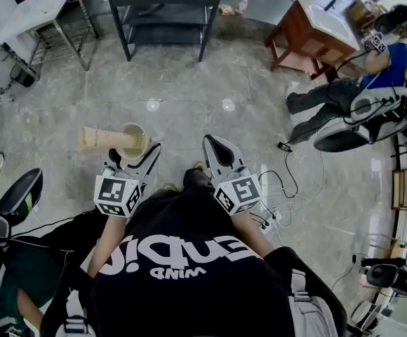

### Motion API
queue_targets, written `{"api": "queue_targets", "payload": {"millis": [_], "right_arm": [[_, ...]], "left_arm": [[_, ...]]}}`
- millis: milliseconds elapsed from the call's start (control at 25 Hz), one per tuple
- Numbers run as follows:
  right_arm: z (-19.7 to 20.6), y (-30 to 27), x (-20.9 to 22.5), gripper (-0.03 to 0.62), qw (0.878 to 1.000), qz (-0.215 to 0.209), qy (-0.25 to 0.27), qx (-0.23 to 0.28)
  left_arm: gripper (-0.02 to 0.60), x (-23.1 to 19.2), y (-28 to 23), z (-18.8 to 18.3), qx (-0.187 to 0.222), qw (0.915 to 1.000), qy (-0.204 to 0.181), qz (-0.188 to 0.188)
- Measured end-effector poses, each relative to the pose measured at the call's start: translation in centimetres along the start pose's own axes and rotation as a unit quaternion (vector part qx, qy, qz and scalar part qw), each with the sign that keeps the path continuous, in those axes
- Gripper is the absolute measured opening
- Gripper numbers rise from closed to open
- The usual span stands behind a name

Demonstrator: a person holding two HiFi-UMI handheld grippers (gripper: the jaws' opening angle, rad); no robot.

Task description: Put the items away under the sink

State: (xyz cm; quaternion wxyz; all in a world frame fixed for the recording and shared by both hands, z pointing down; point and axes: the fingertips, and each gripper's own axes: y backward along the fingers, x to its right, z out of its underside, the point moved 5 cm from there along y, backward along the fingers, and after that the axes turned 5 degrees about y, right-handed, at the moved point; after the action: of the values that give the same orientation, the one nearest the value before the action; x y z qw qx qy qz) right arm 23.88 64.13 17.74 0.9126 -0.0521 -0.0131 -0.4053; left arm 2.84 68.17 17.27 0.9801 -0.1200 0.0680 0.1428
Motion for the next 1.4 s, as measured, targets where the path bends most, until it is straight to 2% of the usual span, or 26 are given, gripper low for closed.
{"api": "queue_targets", "payload": {"millis": [480, 840, 1160, 1400], "right_arm": [[-1.0, -1.1, -0.2, 0.018, 1.000, -0.012, -0.005, 0.019], [-1.1, -2.2, 0.8, 0.018, 1.000, -0.005, -0.007, 0.012], [-1.5, -7.0, 4.4, 0.018, 1.000, -0.010, -0.006, 0.011], [-2.1, -12.2, 9.2, 0.018, 1.000, -0.017, -0.001, 0.007]], "left_arm": [[0.446, -1.0, -0.6, -0.3, -0.005, 1.0000, -0.003, 0.003], [0.446, -1.8, -2.3, -0.1, -0.012, 0.9999, 0.000, 0.009], [0.446, -4.4, -7.3, -1.5, -0.012, 0.9999, -0.003, 0.009], [0.446, -7.0, -13.8, -3.5, -0.012, 0.9997, -0.010, 0.016]]}}
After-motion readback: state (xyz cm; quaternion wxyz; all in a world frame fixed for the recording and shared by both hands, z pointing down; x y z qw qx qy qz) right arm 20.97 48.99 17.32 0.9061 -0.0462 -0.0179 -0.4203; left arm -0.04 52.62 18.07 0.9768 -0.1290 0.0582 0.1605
